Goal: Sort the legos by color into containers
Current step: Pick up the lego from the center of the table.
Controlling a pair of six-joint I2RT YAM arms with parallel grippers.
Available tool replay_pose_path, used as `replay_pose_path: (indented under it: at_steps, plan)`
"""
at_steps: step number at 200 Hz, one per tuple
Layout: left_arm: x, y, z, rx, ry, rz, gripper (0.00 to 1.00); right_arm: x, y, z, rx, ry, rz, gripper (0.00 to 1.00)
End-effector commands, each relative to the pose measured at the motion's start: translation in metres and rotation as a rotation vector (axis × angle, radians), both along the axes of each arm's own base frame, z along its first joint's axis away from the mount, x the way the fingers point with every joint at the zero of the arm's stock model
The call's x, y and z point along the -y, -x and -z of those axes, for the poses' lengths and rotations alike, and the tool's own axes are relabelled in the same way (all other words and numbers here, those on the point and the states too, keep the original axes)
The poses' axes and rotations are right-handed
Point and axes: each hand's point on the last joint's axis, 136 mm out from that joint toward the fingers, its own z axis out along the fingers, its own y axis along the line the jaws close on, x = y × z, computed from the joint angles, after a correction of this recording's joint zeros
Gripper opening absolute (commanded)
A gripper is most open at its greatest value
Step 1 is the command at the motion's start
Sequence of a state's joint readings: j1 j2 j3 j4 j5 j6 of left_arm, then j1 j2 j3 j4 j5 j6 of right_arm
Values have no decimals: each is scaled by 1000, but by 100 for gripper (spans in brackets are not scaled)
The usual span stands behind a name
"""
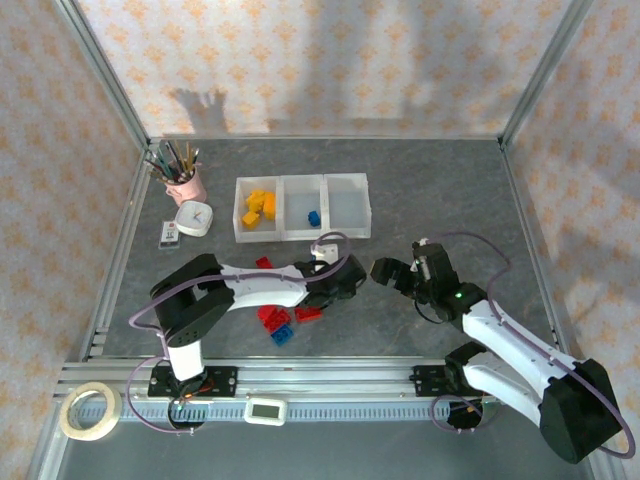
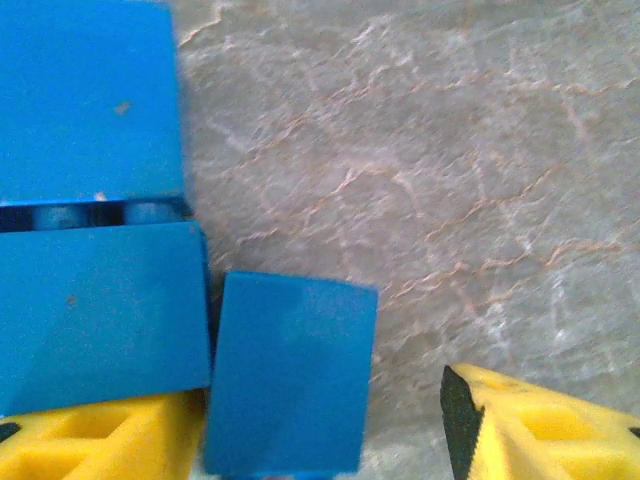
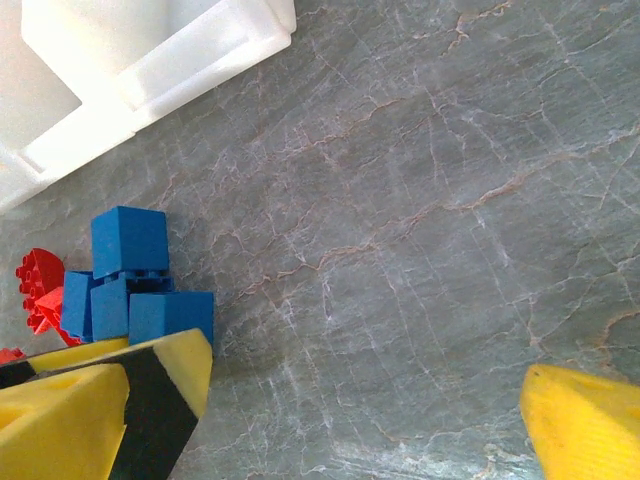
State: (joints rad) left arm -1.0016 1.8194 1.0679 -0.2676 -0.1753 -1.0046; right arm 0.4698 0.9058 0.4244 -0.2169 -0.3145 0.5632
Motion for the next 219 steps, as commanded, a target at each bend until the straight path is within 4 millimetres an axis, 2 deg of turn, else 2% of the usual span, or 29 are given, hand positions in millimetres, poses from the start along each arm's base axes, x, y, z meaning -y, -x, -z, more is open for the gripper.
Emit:
replay_pose_path:
  at_steps: [1, 62, 102, 134, 159, 184, 219]
  plan:
    - [0, -12, -3, 60, -59, -13, 65, 3, -2, 1, 14, 10, 2, 100]
    - [-7, -15, 9, 57, -119, -24, 50, 3, -4, 3, 11, 13, 2, 100]
    - [-3, -14, 5, 64, -122, 13, 34, 1, -7, 3, 6, 10, 0, 100]
    - [7, -10, -1, 56, -113, 67, 26, 1, -8, -1, 13, 10, 1, 100]
    - [18, -3, -17, 63, -75, 119, 24, 1, -11, -7, 23, 14, 0, 100]
    - [23, 0, -43, 87, -16, 156, 24, 0, -15, -16, 42, 28, -4, 100]
    - [11, -7, -92, 189, 6, 148, 24, -7, -25, -36, 83, 9, -23, 100]
